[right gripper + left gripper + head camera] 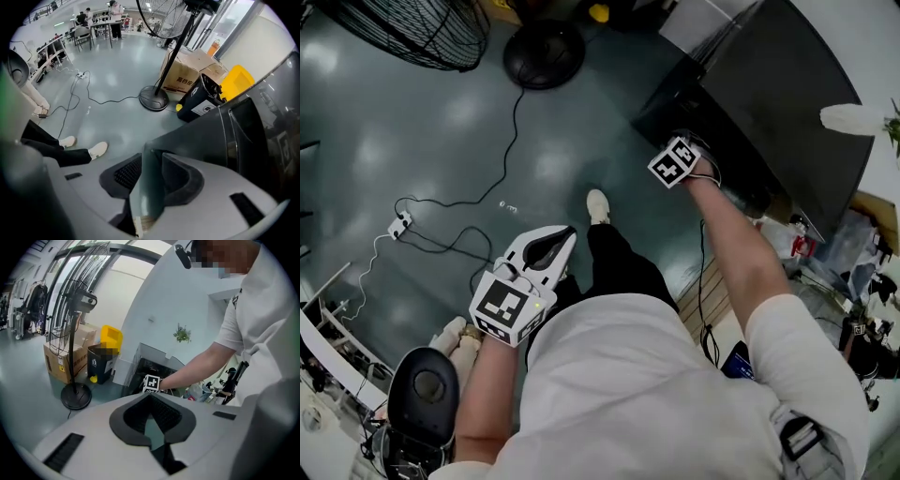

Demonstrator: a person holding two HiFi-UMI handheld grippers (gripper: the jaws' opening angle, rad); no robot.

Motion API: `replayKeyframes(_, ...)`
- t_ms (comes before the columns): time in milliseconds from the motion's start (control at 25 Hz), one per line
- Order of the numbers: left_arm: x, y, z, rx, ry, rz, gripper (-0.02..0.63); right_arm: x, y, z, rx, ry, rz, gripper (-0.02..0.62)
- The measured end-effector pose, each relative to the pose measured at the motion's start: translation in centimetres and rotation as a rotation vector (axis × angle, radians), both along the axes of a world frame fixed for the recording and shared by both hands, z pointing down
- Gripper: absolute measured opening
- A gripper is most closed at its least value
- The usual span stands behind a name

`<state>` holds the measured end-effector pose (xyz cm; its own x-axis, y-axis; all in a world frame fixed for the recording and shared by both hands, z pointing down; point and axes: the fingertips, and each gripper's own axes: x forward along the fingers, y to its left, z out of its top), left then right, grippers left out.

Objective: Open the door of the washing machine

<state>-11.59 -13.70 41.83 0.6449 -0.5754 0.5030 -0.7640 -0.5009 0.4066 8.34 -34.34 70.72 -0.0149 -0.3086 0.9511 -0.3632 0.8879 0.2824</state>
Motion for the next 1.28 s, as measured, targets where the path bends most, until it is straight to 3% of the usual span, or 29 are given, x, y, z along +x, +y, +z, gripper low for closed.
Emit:
replayKeyframes(160,1.1,-1.4,0.3,-0.006,0.037,0.002,0.017,0.4,-0.8,1.3,-0.021,0.084,-0.008,0.146)
replayKeyframes(440,3.3,-1.5,-0.3,-0.025,0.028,0.008,0.017,3.8,-1.1,2.6,-0.077,0.191,0.062,0.169)
replayKeyframes(720,2.7,-1.3,0.5,-0.055,0.027,0.002,0.017,4.4,-1.4,3.9,-0.080,0.276,0.066,0.112)
replayKeyframes(840,2.7,-1.4,0.5,-0.061,0.032,0.001,0.017,4.5,-1.6,3.8,-0.073,0.301,0.072,0.081)
replayKeyframes(1280,3.7,-0.9,0.5,-0.057,0.042,0.012,0.017,4.9,-1.4,4.0,-0.094,0.308,0.067,0.063)
